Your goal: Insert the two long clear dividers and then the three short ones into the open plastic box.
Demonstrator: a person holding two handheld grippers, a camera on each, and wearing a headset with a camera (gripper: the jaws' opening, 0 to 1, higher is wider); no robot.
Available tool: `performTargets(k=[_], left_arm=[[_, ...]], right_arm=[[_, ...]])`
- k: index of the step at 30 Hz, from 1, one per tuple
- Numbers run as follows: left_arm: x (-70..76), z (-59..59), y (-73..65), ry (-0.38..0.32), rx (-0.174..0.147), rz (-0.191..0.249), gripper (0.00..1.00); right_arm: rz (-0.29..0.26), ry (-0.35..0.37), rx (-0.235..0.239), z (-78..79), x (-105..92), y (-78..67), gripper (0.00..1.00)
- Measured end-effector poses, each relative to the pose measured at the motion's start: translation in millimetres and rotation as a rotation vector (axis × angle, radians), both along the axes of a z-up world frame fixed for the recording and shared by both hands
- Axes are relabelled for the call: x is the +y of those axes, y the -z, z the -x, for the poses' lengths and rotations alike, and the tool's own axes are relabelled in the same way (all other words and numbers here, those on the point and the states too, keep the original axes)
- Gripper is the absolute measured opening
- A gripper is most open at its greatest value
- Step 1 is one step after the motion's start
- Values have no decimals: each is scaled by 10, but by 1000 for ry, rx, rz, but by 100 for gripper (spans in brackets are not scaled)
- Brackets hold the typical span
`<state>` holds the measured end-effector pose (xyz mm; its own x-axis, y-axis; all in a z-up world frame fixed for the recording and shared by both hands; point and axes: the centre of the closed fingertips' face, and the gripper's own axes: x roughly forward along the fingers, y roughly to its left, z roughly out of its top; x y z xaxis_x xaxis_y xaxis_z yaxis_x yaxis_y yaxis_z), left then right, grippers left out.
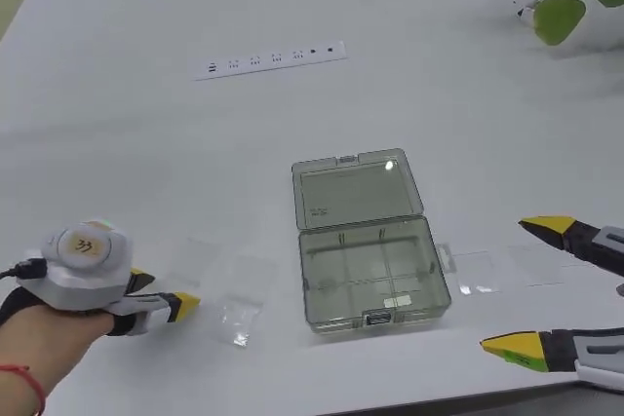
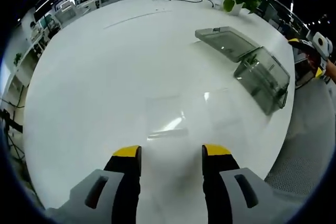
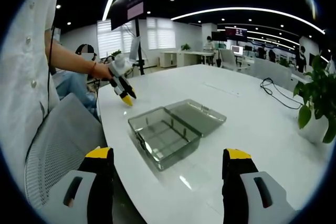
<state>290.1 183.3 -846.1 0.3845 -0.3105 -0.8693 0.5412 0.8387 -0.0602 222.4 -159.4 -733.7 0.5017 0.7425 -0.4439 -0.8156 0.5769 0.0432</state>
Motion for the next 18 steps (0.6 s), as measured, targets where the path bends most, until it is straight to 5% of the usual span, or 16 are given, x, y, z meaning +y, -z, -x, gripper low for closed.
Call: performTargets(k=[18], left_arm=[[38,-15,51,23,47,-102,33]], right_arm=[[-6,3,4,-6,8,31,85]])
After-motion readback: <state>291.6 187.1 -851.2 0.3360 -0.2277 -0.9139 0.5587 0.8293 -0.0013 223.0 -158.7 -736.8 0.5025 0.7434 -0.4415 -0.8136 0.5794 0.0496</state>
